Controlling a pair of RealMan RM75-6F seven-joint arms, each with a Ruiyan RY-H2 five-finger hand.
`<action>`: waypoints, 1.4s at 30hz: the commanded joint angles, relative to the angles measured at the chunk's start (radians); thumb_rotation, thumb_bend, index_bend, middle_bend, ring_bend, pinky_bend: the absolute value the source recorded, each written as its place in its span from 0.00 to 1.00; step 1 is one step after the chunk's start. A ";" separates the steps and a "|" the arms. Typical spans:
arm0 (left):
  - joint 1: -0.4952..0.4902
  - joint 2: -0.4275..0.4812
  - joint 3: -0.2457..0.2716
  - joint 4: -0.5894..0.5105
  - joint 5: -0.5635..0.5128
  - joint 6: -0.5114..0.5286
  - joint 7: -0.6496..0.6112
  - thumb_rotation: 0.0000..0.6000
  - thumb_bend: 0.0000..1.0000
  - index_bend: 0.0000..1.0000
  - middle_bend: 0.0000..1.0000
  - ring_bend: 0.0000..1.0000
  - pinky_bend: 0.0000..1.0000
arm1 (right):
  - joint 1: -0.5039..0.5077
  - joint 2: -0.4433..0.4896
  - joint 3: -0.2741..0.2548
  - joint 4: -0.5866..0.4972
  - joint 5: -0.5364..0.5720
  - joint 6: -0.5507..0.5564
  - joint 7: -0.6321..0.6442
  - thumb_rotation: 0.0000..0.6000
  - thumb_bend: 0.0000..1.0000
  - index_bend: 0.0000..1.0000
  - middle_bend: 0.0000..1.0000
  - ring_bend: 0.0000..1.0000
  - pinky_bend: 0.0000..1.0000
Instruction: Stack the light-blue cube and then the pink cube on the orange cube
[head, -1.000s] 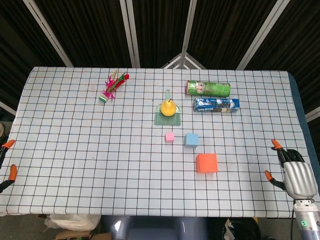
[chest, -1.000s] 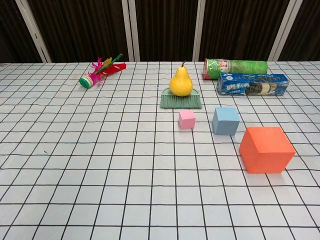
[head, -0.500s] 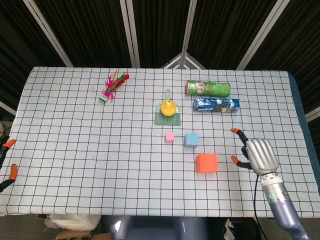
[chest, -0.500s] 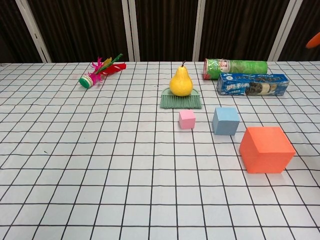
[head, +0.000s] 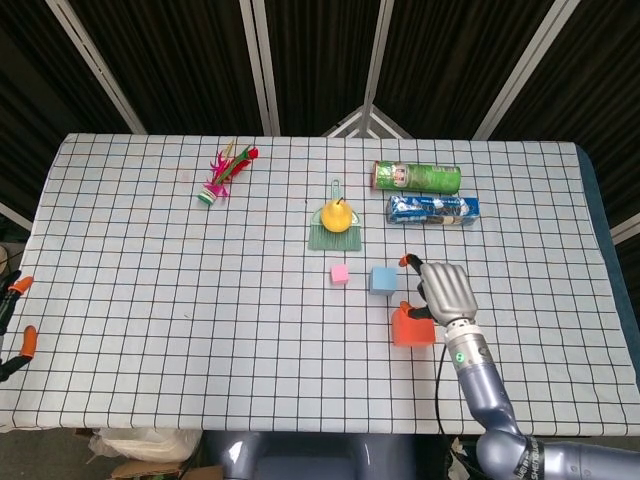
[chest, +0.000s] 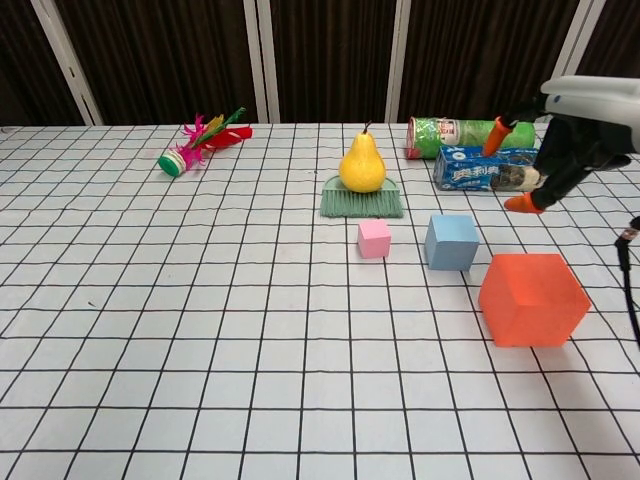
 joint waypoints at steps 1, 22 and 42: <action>-0.005 0.002 -0.001 -0.001 -0.007 -0.012 -0.001 1.00 0.60 0.10 0.05 0.00 0.00 | 0.074 -0.095 0.042 0.047 0.103 0.077 -0.081 1.00 0.31 0.33 1.00 1.00 0.97; -0.014 0.017 -0.009 0.008 -0.040 -0.043 -0.041 1.00 0.60 0.10 0.05 0.00 0.00 | 0.204 -0.244 0.061 0.197 0.279 0.148 -0.199 1.00 0.31 0.21 1.00 1.00 0.97; -0.013 0.012 -0.016 0.002 -0.058 -0.044 -0.016 1.00 0.60 0.10 0.05 0.00 0.00 | 0.223 -0.259 0.013 0.297 0.250 0.027 -0.132 1.00 0.29 0.16 1.00 1.00 0.97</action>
